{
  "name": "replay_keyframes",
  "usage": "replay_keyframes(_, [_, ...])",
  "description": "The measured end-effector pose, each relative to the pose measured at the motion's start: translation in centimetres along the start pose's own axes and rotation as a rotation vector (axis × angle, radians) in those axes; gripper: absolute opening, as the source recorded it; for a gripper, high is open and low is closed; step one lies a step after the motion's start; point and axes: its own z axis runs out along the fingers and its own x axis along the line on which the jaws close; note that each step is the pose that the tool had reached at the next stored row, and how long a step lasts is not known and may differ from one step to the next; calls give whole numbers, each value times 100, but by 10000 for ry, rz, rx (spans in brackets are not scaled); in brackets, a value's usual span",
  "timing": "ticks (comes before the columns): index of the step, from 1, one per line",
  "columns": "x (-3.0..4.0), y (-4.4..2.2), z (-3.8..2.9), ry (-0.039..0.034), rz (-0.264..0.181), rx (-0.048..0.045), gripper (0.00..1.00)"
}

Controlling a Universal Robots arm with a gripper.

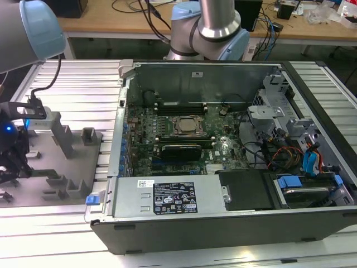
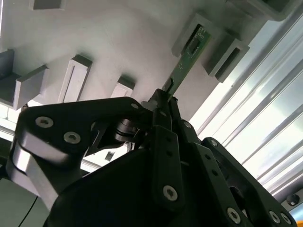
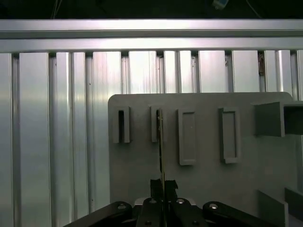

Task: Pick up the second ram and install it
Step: 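Pick up the second ram and move it above second insertion slot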

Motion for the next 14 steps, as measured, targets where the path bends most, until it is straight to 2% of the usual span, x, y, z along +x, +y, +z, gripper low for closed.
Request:
replay_keyframes(6, [-4,6,-121,0,0,1,14])
replay_keyframes(14, [-13,16,-350,0,0,1,14])
